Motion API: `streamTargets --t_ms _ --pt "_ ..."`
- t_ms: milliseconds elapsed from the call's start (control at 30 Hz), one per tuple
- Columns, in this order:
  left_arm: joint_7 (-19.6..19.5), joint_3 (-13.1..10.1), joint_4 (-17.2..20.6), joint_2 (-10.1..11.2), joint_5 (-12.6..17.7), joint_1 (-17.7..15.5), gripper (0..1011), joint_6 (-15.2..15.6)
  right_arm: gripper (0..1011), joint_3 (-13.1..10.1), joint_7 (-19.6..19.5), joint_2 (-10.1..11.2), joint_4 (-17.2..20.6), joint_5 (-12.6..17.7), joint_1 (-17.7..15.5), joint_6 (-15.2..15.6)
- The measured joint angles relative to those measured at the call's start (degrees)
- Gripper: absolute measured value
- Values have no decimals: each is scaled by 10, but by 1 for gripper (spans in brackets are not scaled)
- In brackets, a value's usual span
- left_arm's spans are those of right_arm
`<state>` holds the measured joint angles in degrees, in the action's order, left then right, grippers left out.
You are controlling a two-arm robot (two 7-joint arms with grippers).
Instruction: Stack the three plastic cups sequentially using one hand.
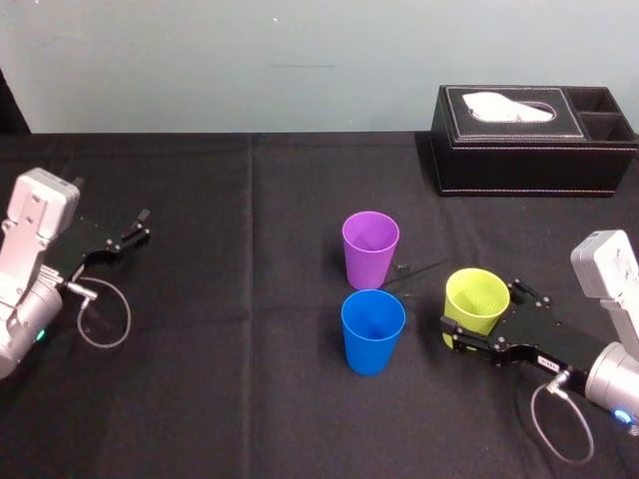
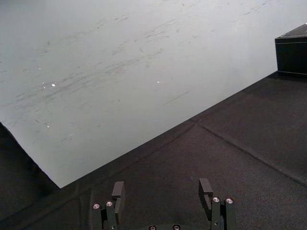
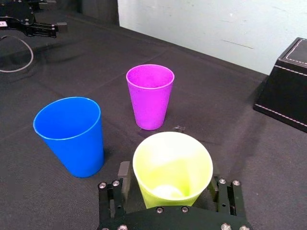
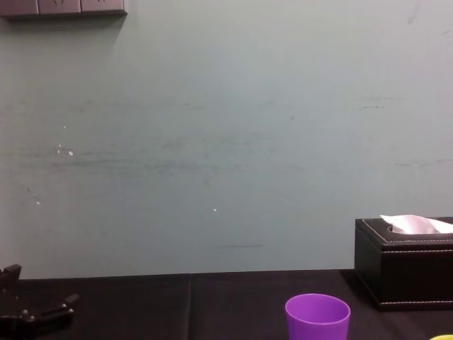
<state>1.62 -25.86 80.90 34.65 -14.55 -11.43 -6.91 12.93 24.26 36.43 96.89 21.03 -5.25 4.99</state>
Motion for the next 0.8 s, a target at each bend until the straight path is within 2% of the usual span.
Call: streamTargets --t_ms 167,233,333,800 --pt "0 0 0 0 0 0 1011 0 870 0 0 1 1 0 0 1" --pt "0 0 0 0 0 0 1011 0 792 0 0 1 1 0 0 1" --pt "0 0 0 0 0 0 1011 0 761 0 0 1 1 0 0 1" --pt "0 0 0 0 0 0 1011 0 732 -1 1 2 2 1 -1 2"
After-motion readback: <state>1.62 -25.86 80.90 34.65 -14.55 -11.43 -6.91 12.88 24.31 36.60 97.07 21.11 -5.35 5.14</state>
